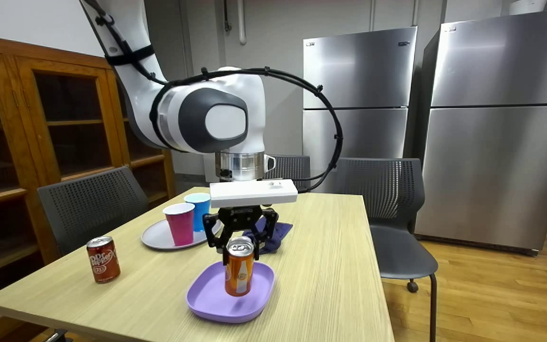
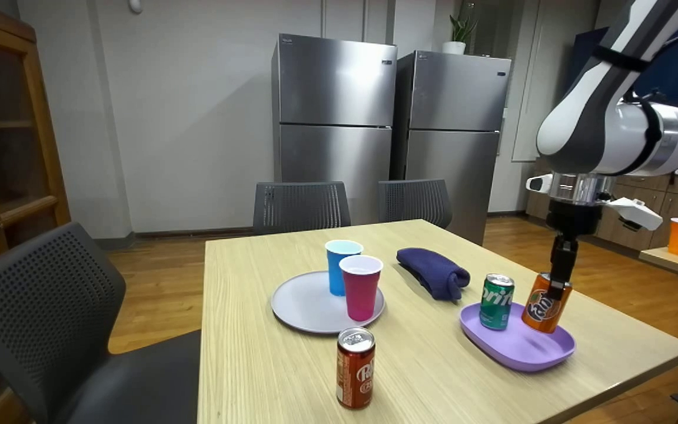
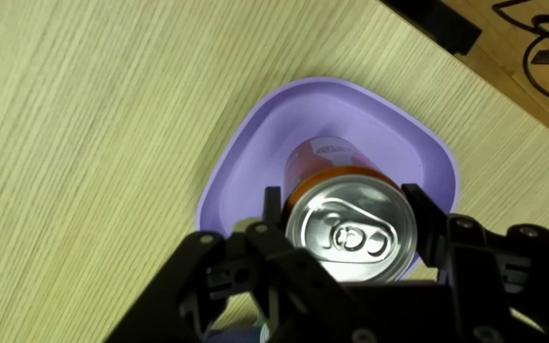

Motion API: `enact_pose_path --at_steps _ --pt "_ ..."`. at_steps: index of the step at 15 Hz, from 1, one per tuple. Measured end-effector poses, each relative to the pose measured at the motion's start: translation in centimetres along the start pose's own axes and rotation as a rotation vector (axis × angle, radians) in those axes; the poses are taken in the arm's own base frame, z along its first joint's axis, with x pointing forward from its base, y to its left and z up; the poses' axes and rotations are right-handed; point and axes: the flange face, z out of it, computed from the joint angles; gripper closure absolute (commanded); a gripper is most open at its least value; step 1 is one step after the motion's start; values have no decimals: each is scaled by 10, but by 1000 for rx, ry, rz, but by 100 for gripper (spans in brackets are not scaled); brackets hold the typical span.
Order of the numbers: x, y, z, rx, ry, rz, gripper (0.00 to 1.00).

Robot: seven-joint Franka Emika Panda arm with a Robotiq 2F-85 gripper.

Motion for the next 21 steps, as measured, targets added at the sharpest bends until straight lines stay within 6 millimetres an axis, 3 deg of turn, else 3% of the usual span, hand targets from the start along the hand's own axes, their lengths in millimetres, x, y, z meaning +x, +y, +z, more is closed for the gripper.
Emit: enact_pose_path --at_steps 14,15,16,18,21 --pt "-1 -1 30 -42 -41 15 62" --pt "-1 -1 32 -42 -43 18 26" --pt "-1 -1 34 -42 -44 21 11" --pt "-1 -1 36 -44 -48 26 1" --pt "1 4 30 -62 -45 27 0"
